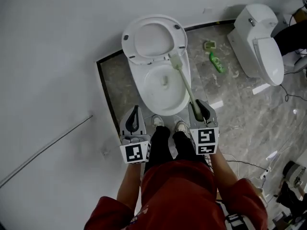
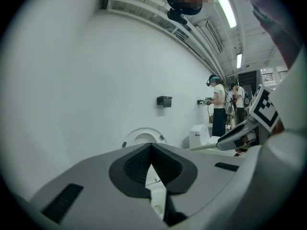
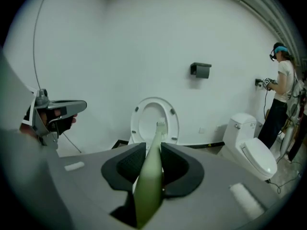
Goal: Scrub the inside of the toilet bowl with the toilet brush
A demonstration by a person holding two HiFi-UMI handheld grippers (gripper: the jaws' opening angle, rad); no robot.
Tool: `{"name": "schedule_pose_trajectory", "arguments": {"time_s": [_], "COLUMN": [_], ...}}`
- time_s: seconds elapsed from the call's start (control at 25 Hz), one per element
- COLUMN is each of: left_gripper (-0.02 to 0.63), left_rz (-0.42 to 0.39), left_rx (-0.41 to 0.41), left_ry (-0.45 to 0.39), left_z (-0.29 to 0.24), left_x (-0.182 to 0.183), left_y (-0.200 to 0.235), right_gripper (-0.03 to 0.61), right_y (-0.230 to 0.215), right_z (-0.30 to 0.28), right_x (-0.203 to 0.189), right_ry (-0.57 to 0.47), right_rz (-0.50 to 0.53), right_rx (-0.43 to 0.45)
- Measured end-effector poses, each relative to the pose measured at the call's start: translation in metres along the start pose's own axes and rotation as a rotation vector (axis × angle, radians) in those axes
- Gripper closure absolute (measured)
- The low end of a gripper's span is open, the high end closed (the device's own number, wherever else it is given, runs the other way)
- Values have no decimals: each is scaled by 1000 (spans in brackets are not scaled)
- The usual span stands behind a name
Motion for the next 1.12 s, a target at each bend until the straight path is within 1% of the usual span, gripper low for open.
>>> {"name": "schedule_pose_trajectory", "arguments": {"time_s": [0.08,0.36,0.52,0.64,0.72,0.84,0.96,1.12], "left_gripper": [607,608,609,609,607,607,607,609], "left_rz": [-4,-54,-68,-67,-74,-103,-107,-101], "left_rx": [-4,-1,8,19,34,56,64,74], "left_ry": [-38,-226,-346,-416,-449,-482,-481,-479], "left_z": [4,29,46,56,59,64,65,64], "left_x": [29,115,150,171,183,190,193,198], "left_y": [-6,-42,-50,-57,-57,-48,-43,-41], "right_gripper": [471,471,471,471,469,471,471,469], "right_y": [-12,-66,-78,-84,-86,-83,-81,-81], "right_z": [18,84,117,138,143,143,142,140], "right_x": [25,116,156,171,180,187,188,193], "right_ry": [-68,-345,-513,-600,-631,-645,-650,-663], "right_rz": [7,138,202,242,255,250,232,246], "right_rx": [-36,-212,-314,-362,-385,-407,-408,-396]}}
Point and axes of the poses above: the fingertips, and each gripper's own axes: z backward along the fingers, y to its left, x out of its top, the point moved 10 cm from there along z, backward along the fingers, and after that the axes turned 15 degrees about z, right-handed, at the moved point
